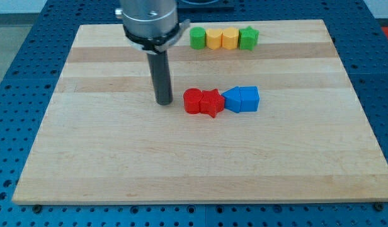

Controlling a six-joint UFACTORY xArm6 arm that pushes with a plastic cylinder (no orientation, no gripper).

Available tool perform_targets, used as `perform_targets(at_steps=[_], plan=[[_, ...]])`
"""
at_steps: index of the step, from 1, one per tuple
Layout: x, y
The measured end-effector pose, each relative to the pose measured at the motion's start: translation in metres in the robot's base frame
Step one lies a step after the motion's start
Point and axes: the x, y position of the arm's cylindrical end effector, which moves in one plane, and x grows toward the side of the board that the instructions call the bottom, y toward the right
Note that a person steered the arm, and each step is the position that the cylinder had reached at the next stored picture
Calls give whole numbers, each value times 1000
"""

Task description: Slide the red blocks to the left of the blue blocks

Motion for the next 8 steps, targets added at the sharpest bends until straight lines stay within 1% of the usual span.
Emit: perform_targets(at_steps=[1, 2, 3, 5, 6, 8], plan=[[-8, -18], [17, -26], [53, -23], [59, 63], [60, 90], [62, 106]])
